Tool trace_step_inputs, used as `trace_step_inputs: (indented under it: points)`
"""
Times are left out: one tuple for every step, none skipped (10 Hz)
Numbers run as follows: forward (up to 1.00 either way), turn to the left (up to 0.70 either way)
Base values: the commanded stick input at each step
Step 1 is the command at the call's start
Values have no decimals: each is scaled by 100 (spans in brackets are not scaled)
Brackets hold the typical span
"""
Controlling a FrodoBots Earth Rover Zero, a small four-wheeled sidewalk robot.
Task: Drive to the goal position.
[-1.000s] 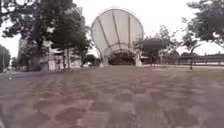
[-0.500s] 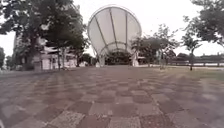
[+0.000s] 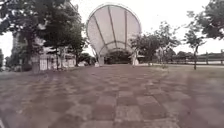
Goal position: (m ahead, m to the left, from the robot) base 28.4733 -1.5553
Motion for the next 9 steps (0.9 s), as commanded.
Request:
trace_step_inputs:
  points:
    - [100,-23]
    - [100,-40]
    - [100,-21]
    - [100,-4]
    - [100,-1]
    - [100,0]
    - [100,0]
    - [100,0]
    - [100,0]
